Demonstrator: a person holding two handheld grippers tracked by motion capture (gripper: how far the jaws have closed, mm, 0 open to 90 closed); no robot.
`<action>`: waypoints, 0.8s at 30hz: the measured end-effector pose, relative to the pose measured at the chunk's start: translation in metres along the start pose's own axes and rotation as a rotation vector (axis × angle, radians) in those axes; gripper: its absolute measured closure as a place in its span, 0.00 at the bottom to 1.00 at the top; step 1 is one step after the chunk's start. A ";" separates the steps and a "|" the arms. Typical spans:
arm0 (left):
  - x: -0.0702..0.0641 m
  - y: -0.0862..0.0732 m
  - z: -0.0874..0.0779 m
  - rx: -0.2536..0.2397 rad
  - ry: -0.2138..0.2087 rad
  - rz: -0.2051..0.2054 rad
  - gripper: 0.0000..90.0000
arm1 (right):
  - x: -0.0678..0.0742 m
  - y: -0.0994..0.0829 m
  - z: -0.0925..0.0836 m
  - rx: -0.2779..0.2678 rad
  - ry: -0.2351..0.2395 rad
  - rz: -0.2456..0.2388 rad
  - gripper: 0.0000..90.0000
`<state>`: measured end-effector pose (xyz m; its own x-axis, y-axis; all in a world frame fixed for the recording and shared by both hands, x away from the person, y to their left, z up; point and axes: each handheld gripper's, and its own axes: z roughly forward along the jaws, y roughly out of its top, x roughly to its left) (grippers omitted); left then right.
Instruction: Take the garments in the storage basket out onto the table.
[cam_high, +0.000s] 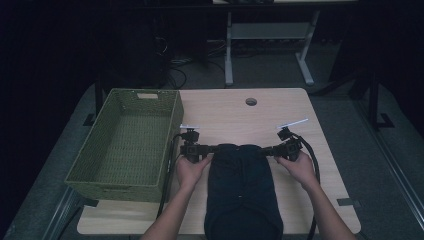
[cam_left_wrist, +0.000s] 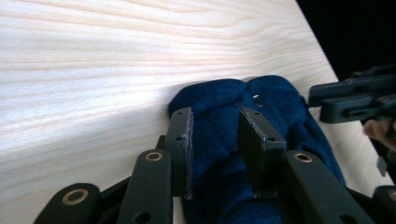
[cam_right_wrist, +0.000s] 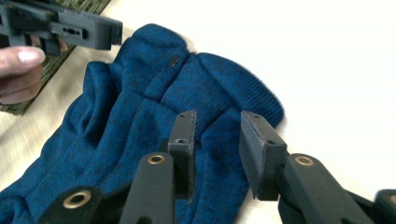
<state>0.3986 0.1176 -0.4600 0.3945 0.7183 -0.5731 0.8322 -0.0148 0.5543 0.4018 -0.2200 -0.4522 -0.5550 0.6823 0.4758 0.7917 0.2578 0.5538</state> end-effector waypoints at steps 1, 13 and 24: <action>0.001 0.000 0.001 0.008 0.000 0.000 0.72 | 0.000 0.001 0.000 -0.002 -0.005 0.004 0.72; 0.007 -0.003 0.011 0.044 -0.004 -0.029 0.68 | -0.016 -0.004 0.008 0.012 -0.013 0.073 0.66; 0.005 -0.001 0.015 0.070 -0.004 -0.031 0.75 | -0.017 -0.003 0.012 0.023 0.013 0.095 0.75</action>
<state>0.4053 0.1105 -0.4722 0.3697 0.7167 -0.5914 0.8692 -0.0417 0.4928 0.4118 -0.2243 -0.4708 -0.4801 0.6958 0.5343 0.8467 0.2082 0.4897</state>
